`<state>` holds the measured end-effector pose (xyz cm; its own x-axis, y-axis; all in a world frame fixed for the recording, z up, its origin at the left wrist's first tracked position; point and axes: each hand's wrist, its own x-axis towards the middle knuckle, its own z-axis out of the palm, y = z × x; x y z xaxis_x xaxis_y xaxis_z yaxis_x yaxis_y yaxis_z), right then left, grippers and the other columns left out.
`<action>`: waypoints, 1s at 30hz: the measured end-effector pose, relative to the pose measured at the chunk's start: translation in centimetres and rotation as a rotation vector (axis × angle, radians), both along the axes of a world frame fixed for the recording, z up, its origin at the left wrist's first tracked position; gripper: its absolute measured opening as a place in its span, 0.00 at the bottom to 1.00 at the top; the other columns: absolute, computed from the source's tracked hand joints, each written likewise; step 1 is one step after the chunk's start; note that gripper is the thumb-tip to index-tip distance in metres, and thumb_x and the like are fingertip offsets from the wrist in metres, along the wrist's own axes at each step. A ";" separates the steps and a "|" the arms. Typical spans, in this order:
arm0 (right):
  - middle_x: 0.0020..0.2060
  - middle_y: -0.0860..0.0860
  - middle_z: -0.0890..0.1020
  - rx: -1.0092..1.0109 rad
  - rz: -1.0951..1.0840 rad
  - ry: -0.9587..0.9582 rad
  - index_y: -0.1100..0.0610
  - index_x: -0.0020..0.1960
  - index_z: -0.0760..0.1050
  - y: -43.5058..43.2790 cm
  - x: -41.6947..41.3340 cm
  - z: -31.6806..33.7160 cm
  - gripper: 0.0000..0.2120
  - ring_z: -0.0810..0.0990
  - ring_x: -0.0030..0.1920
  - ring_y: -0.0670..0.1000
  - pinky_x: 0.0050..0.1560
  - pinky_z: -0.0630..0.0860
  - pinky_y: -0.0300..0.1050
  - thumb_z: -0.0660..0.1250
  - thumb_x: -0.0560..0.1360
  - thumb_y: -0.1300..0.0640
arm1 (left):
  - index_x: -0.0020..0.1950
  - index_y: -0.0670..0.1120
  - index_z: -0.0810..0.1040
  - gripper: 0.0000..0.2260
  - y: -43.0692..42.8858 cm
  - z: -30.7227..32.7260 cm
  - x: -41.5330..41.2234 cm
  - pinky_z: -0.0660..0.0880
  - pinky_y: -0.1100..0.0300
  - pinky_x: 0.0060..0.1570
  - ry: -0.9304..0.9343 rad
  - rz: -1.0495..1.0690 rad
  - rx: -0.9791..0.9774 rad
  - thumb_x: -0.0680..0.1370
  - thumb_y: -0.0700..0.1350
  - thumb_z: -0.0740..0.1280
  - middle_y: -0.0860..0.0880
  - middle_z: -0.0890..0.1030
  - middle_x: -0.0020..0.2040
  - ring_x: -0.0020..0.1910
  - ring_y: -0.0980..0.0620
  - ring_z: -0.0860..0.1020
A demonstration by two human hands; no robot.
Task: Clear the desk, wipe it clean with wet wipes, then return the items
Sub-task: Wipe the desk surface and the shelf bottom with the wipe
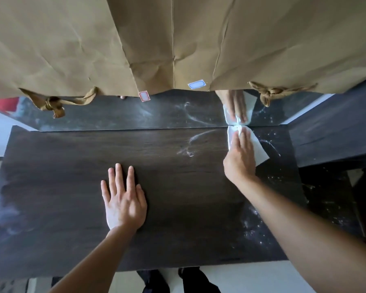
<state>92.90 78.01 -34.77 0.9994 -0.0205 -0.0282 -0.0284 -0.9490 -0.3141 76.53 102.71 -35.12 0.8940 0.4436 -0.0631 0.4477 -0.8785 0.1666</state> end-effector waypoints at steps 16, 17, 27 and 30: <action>0.62 0.60 0.77 0.224 0.438 -0.165 0.64 0.60 0.77 7.5 -1.1 -1.3 0.17 0.72 0.66 0.61 0.67 0.69 0.55 0.59 0.74 0.69 | 0.73 0.44 0.63 0.24 0.2 0.3 0.0 0.51 0.42 0.73 0.002 -0.026 0.009 0.78 0.50 0.50 0.40 0.58 0.76 0.76 0.41 0.52; 0.61 0.59 0.78 0.237 0.530 -0.163 0.62 0.58 0.79 8.6 -1.8 -1.0 0.16 0.74 0.64 0.60 0.65 0.70 0.53 0.59 0.74 0.66 | 0.73 0.44 0.64 0.24 0.2 0.3 -0.1 0.52 0.42 0.73 0.001 -0.028 0.010 0.78 0.50 0.50 0.40 0.58 0.76 0.76 0.41 0.53; 0.42 0.54 0.76 0.273 0.428 -0.056 0.54 0.50 0.83 9.4 -2.5 1.0 0.10 0.77 0.41 0.55 0.40 0.75 0.48 0.68 0.72 0.64 | 0.74 0.44 0.63 0.24 0.4 0.1 -0.1 0.50 0.42 0.73 -0.008 -0.048 -0.002 0.79 0.49 0.50 0.39 0.57 0.76 0.76 0.40 0.52; 0.39 0.51 0.72 0.297 0.791 0.012 0.54 0.50 0.82 8.1 -7.4 1.0 0.10 0.74 0.40 0.50 0.36 0.74 0.46 0.69 0.72 0.66 | 0.73 0.43 0.64 0.23 0.5 0.0 0.0 0.51 0.42 0.73 -0.031 -0.047 -0.021 0.79 0.48 0.50 0.39 0.58 0.75 0.75 0.40 0.54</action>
